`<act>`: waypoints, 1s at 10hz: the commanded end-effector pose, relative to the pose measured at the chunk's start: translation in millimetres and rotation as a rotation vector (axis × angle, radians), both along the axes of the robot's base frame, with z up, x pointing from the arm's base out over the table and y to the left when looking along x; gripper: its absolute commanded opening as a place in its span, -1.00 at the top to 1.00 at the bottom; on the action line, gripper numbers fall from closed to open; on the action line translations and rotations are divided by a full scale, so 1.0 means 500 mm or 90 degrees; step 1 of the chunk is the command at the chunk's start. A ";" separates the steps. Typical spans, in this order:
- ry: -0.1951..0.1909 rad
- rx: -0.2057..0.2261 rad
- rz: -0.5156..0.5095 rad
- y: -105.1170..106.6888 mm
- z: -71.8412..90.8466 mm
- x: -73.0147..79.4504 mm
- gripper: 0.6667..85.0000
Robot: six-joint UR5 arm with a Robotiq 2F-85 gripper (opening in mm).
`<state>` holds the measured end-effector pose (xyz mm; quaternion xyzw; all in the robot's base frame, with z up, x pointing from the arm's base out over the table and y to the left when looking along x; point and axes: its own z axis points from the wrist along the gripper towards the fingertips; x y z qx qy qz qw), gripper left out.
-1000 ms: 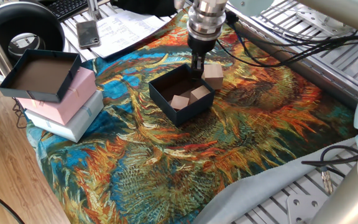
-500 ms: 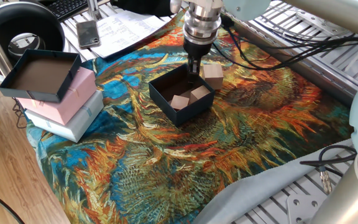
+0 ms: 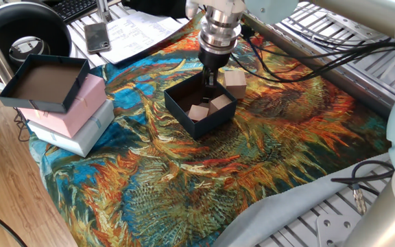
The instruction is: Take everything out of the gift box
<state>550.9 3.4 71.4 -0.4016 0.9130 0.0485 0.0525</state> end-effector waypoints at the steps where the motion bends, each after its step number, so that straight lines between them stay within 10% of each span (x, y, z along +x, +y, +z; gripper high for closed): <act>1: -0.003 0.008 0.014 0.012 -0.003 -0.003 -0.28; 10: 0.000 0.021 -0.174 0.028 -0.029 -0.002 -0.29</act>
